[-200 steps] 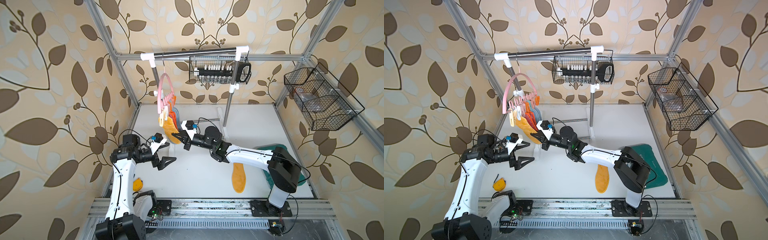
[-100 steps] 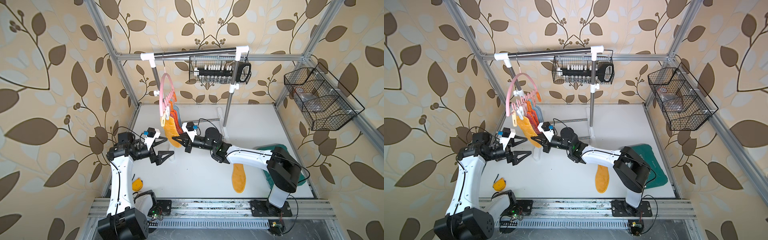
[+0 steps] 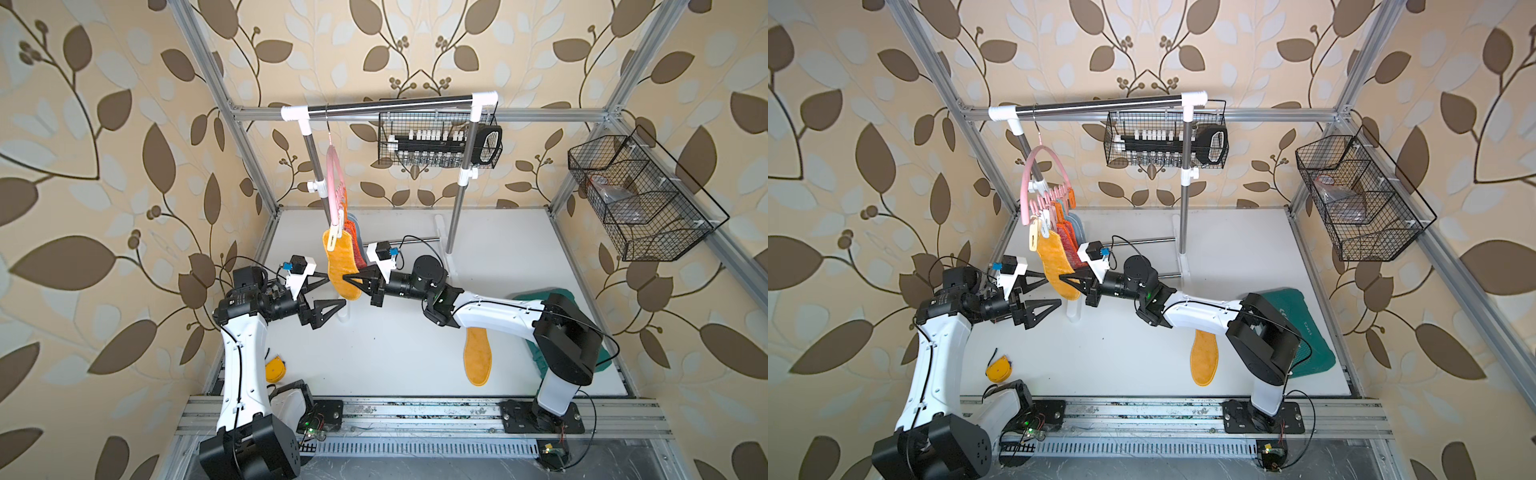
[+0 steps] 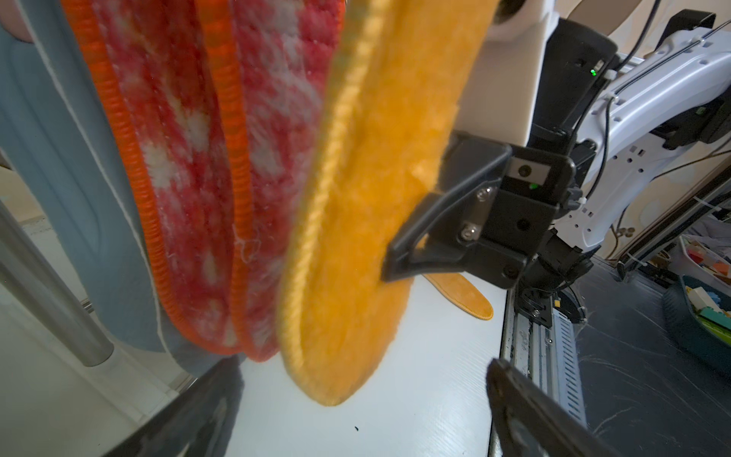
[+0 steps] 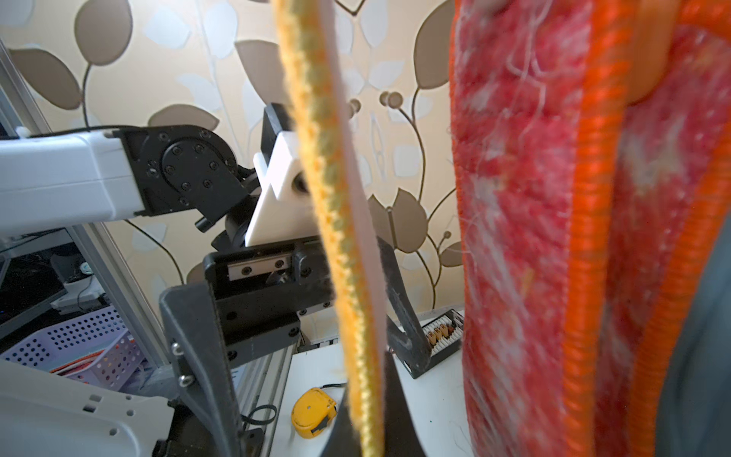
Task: Take the shoe insoles off the hanger
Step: Remove the insole from the hanger.
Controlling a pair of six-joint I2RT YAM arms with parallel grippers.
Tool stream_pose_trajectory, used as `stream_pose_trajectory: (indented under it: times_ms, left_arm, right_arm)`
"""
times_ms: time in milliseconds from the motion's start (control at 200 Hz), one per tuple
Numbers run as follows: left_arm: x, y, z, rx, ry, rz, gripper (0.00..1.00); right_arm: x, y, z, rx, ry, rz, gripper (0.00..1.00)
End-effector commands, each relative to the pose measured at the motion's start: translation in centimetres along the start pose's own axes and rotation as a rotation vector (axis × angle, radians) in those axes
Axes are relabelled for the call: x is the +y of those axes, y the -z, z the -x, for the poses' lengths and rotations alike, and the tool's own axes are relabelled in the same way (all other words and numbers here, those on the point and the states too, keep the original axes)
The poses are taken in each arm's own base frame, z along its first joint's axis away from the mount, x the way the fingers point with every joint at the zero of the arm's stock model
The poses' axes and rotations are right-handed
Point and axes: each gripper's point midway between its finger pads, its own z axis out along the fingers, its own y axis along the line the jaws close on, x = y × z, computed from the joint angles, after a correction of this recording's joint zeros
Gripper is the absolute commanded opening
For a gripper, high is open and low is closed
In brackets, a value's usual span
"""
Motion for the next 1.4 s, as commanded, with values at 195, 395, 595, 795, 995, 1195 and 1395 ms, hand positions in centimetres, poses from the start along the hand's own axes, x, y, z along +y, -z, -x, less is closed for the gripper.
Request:
stream_pose_trajectory:
  times_ms: [195, 395, 595, 795, 995, 1195, 1395]
  left_arm:
    - [-1.3, 0.1, 1.3, -0.112, -0.005, -0.083, 0.99]
    - [-1.6, 0.1, 1.3, -0.141, 0.001, -0.108, 0.92]
    - [-2.0, -0.1, 0.5, -0.138, -0.008, -0.118, 0.85]
    - [-2.0, -0.4, 0.1, -0.134, -0.002, -0.131, 0.82]
    - [-2.0, -1.0, -0.5, -0.108, 0.008, -0.157, 0.76]
    - [-1.9, -1.4, -0.7, -0.099, 0.017, -0.172, 0.70]
    - [-1.9, -1.6, -0.8, -0.087, 0.017, -0.181, 0.53]
  right_arm:
    - [1.6, -0.8, 1.6, -0.079, -0.046, 0.093, 0.00]
    - [1.9, -1.1, 1.4, -0.077, -0.048, 0.099, 0.00]
    - [2.2, -1.3, 1.3, -0.077, -0.050, 0.105, 0.00]
    - [2.2, -1.4, 1.2, -0.076, -0.046, 0.105, 0.00]
    - [2.2, -1.5, 1.2, -0.076, -0.046, 0.104, 0.00]
    - [2.2, -1.6, 0.9, -0.071, -0.049, 0.106, 0.00]
    - [2.2, -1.7, 0.5, -0.063, -0.057, 0.110, 0.00]
